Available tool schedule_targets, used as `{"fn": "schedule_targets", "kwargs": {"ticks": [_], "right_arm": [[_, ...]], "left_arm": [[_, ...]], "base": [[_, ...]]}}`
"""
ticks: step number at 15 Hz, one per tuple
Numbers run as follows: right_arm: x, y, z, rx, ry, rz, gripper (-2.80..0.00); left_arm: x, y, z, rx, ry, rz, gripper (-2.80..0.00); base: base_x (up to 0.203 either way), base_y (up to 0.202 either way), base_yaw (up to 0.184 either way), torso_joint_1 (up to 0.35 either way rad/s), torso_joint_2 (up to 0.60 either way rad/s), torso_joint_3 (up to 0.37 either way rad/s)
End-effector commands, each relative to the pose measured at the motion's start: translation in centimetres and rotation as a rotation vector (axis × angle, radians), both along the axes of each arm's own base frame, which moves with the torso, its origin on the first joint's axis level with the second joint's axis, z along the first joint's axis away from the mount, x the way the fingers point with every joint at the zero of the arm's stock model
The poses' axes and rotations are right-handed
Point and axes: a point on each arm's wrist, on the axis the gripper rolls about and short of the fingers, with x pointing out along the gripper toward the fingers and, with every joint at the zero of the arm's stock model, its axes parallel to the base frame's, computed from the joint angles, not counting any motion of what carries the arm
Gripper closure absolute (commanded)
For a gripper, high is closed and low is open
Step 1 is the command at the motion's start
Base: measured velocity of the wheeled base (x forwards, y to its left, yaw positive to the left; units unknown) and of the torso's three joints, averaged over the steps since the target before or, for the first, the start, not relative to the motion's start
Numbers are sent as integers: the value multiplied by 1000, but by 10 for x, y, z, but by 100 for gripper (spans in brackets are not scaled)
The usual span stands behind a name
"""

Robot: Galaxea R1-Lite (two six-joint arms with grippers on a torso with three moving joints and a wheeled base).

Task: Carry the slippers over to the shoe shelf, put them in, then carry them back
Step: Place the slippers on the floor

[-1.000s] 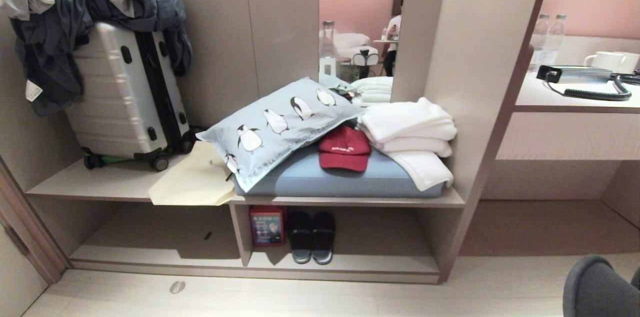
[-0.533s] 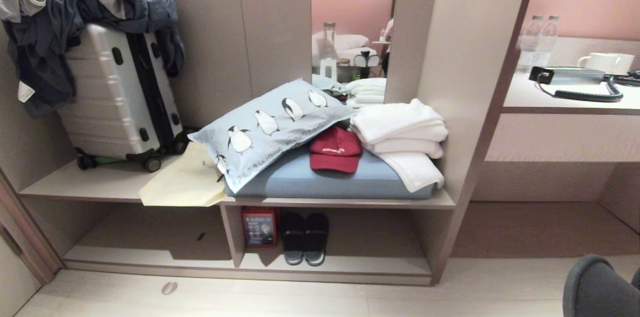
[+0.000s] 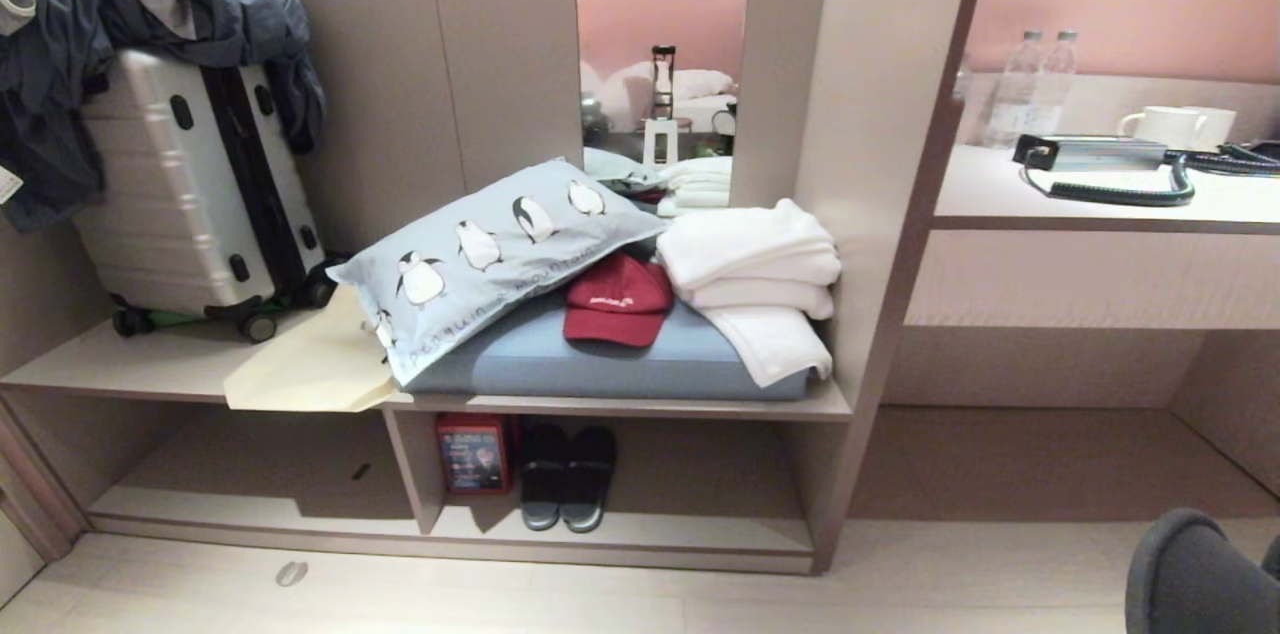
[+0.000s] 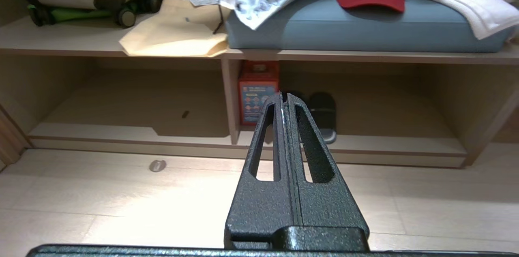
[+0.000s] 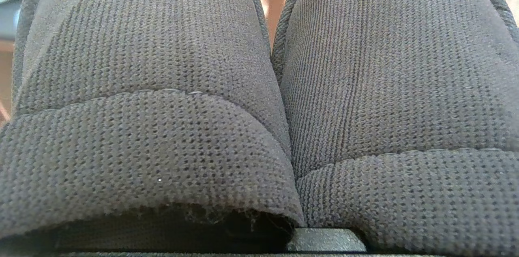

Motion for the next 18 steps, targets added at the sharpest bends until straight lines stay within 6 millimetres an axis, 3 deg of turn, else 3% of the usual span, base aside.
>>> {"fn": "schedule_targets", "kwargs": {"ticks": [1,18], "right_arm": [[0,0,0,-1,-2,0,0],[0,0,0,-1,-2,0,0]], "left_arm": [[0,0,0,0,2,1,0],[0,0,0,3,2,1,0]], "base": [[0,-194,3,2,-1,2],[0,-197,3,2,3,3]]}}
